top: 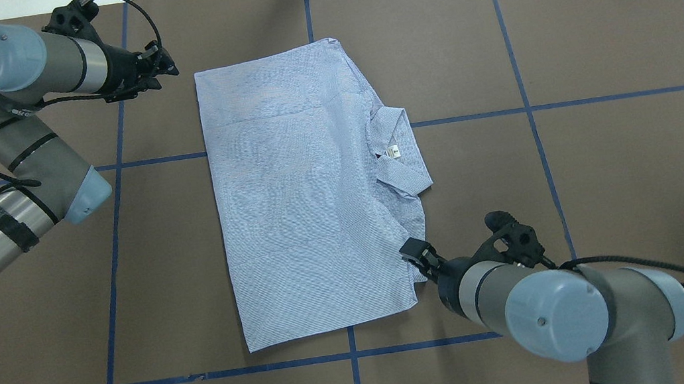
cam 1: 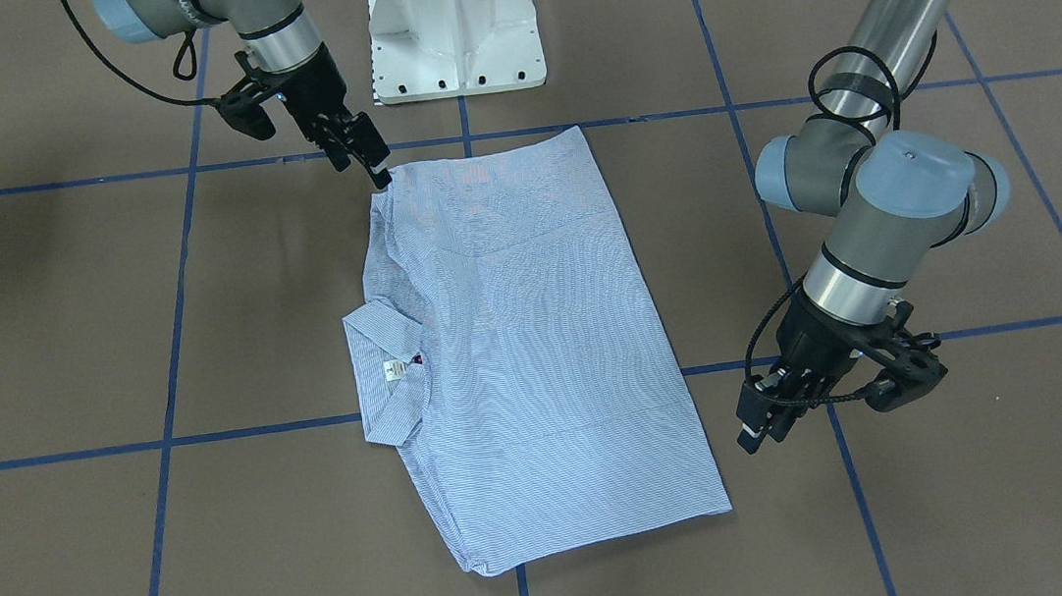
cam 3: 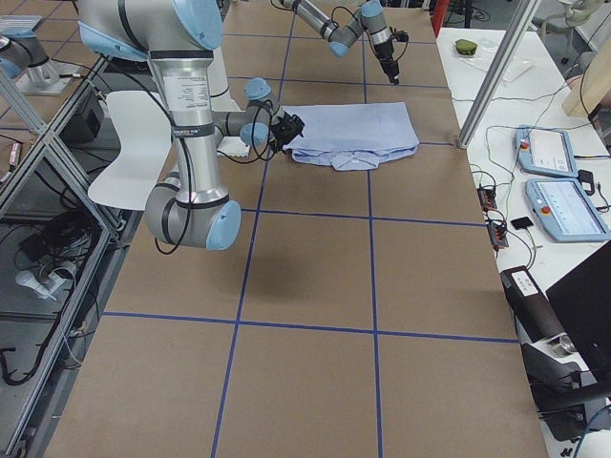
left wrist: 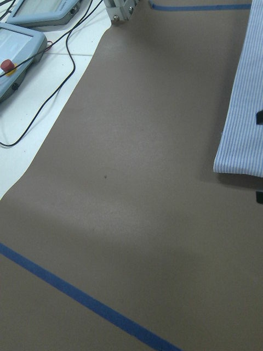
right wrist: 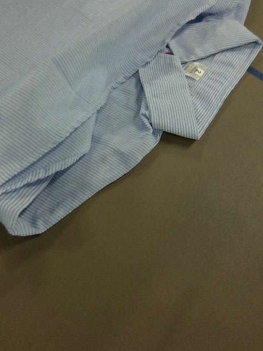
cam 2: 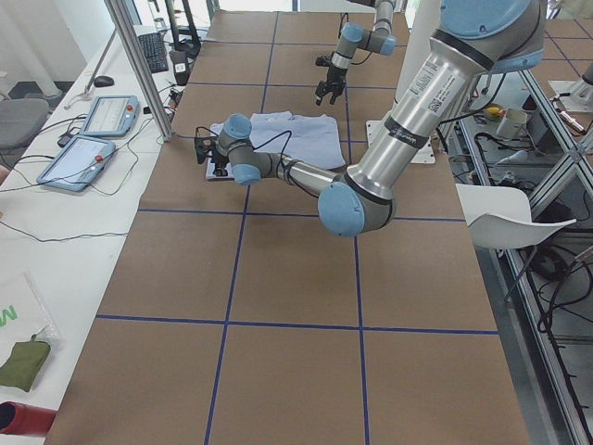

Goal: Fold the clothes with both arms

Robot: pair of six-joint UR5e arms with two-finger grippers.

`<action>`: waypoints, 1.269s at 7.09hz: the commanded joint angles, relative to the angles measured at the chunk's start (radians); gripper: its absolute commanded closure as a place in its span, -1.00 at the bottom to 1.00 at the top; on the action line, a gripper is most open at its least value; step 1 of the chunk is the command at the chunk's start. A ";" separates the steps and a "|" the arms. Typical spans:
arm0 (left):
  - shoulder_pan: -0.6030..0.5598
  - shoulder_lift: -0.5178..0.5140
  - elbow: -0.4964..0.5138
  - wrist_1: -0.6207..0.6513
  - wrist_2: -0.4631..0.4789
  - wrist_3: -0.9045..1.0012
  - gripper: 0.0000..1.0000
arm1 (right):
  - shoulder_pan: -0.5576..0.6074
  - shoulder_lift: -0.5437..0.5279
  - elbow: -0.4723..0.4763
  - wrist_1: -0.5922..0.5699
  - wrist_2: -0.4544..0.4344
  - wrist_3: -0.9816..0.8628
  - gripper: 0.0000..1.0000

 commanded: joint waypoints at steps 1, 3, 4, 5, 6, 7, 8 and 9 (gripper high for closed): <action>-0.001 0.006 -0.005 -0.001 0.003 -0.001 -0.02 | -0.043 0.079 -0.095 -0.034 -0.098 0.055 -1.00; -0.001 0.006 -0.005 -0.001 0.004 -0.004 -0.05 | -0.040 0.095 -0.116 -0.032 -0.146 0.099 -1.00; -0.001 0.006 -0.005 -0.001 0.004 -0.004 -0.05 | -0.038 0.095 -0.116 -0.034 -0.152 0.111 -1.00; 0.001 0.006 -0.005 -0.001 0.004 -0.004 -0.05 | -0.035 0.096 -0.114 -0.035 -0.152 0.113 -1.00; -0.001 0.005 -0.005 -0.001 0.003 -0.004 -0.05 | -0.034 0.093 -0.114 -0.038 -0.151 0.113 -1.00; -0.001 0.005 -0.005 -0.001 0.003 -0.005 -0.05 | -0.035 0.096 -0.114 -0.063 -0.151 0.113 -0.99; -0.001 0.005 -0.005 -0.001 0.003 -0.005 -0.06 | -0.035 0.096 -0.116 -0.063 -0.149 0.113 -0.94; -0.001 0.006 -0.005 -0.001 0.003 -0.007 -0.06 | -0.037 0.099 -0.114 -0.063 -0.149 0.113 -0.84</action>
